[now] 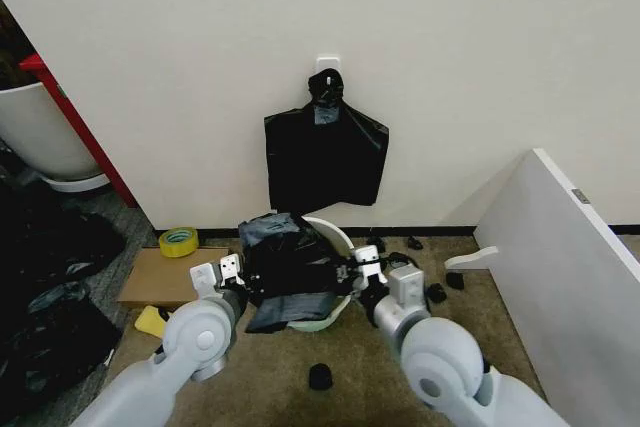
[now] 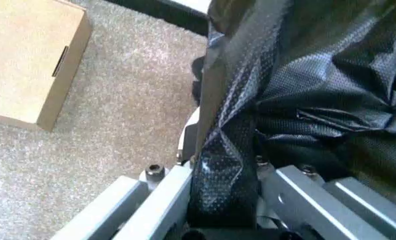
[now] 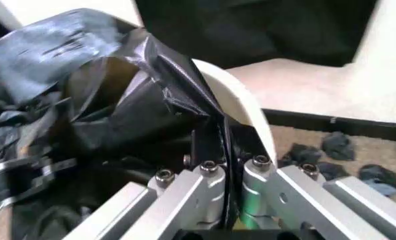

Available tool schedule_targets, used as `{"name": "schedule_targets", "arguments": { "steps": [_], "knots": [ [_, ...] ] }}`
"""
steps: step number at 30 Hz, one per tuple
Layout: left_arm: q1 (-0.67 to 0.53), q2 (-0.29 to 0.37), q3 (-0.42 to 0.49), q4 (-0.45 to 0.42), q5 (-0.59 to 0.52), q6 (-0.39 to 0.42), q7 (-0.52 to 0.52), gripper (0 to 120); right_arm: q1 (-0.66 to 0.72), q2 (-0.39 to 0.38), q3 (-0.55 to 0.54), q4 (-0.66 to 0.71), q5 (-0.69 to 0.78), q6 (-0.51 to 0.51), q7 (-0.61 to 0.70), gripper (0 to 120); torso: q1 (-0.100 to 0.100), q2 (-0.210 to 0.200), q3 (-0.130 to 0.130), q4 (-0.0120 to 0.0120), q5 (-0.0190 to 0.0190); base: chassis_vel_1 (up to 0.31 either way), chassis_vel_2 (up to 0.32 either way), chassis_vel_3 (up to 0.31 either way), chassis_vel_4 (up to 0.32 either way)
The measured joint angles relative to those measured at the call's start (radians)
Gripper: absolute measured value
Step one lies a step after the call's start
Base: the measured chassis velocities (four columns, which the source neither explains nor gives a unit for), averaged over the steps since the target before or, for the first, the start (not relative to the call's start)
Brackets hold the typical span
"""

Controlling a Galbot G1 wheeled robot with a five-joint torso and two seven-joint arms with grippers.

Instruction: Place the garbage bag over the trash bin.

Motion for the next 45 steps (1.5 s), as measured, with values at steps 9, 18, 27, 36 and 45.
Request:
{"name": "schedule_targets", "arguments": {
  "steps": [9,18,27,36,45],
  "knots": [
    [0.06,0.016,-0.016,-0.06,-0.02,-0.032,0.038,0,-0.031,-0.063,0.088,-0.018,0.041,-0.006,-0.003,0,0.0,0.0,0.0,-0.0003,0.0,0.0,0.0,0.0,0.0],
    [0.125,0.037,-0.029,-0.109,0.003,-0.017,0.09,0,0.026,-0.09,0.111,-0.099,0.059,0.021,-0.073,0,0.0,0.0,0.0,0.0,0.0,0.0,0.0,0.0,0.0],
    [0.172,0.043,-0.035,-0.133,0.084,-0.022,0.246,0,0.046,-0.144,0.158,-0.188,0.2,-0.022,-0.074,0,0.0,0.0,0.0,0.0001,0.0001,0.0,0.0,0.0,0.0],
    [0.138,0.003,-0.035,-0.07,0.046,-0.088,0.199,0,-0.102,-0.234,0.308,-0.114,0.284,-0.073,-0.116,0,0.0,0.0,0.0,-0.0001,0.0,0.0,0.0,0.0,0.0],
    [0.141,0.004,-0.069,-0.082,-0.022,-0.106,0.219,0,-0.255,-0.192,0.37,-0.117,0.242,-0.114,-0.246,0,0.0,0.0,0.0,-0.0001,0.0001,0.0,0.0,0.0,0.0]
  ]
}}
